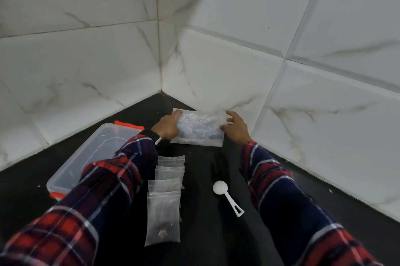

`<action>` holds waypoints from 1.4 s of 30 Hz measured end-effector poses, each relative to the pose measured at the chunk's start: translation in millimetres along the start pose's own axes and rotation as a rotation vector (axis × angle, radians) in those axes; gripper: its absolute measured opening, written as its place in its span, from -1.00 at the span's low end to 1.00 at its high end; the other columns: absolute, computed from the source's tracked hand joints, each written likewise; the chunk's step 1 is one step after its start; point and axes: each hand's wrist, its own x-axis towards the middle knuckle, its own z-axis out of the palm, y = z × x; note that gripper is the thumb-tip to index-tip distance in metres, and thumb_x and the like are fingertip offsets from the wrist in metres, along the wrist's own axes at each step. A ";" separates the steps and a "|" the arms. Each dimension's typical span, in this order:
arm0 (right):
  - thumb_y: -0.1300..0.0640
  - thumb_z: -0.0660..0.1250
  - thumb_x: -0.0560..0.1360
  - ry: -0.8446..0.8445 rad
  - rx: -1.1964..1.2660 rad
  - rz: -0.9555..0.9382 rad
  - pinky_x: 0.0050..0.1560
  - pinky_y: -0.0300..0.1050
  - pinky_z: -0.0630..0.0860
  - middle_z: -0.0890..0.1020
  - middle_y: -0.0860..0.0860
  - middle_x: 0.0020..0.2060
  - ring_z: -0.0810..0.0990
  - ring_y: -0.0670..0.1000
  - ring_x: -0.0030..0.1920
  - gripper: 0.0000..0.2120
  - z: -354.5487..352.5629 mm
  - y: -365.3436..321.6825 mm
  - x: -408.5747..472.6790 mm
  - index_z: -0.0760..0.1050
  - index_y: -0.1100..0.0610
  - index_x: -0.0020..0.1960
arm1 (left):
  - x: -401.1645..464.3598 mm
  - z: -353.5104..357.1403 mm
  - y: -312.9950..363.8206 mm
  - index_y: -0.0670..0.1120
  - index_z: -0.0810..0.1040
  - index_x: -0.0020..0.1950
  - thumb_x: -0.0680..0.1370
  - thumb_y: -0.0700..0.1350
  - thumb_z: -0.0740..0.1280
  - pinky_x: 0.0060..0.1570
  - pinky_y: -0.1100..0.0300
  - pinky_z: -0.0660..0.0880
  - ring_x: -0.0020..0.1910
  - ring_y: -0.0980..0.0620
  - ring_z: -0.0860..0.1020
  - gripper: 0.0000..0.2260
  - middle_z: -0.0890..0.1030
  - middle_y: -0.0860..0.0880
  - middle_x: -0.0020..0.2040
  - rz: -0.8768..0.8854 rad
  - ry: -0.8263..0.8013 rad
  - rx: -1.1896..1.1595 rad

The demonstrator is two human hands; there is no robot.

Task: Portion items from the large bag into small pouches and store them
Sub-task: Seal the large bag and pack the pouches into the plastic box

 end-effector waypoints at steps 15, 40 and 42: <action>0.29 0.36 0.47 -0.127 0.043 -0.233 0.18 -0.14 0.44 0.55 0.10 0.15 0.52 0.05 0.17 -0.72 60.2 -76.7 -96.4 0.51 0.21 0.17 | -128.9 -28.1 -17.5 -0.09 0.33 0.41 0.56 -0.21 0.28 0.19 0.20 0.32 0.32 -0.04 0.40 -0.58 0.43 -0.15 0.30 0.145 0.294 -0.019; 0.14 0.34 0.48 -0.363 -0.329 -0.442 0.34 -0.04 0.33 0.30 0.10 0.38 0.33 0.11 0.35 -0.55 135.7 -73.5 -176.9 0.39 0.18 0.34 | -198.2 -28.5 -96.8 -0.03 0.20 0.46 0.59 0.17 0.14 0.17 -0.07 0.42 0.23 -0.18 0.41 -0.50 0.35 -0.18 0.32 -0.319 0.444 0.316; 0.11 0.34 0.47 -0.362 -0.397 -0.453 0.30 -0.01 0.37 0.34 0.08 0.31 0.35 0.10 0.28 -0.60 133.7 -73.8 -176.0 0.42 0.16 0.28 | -194.9 -28.9 -96.5 -0.02 0.16 0.48 0.61 0.17 0.10 0.18 -0.08 0.42 0.24 -0.20 0.41 -0.50 0.34 -0.20 0.34 -0.316 0.404 0.338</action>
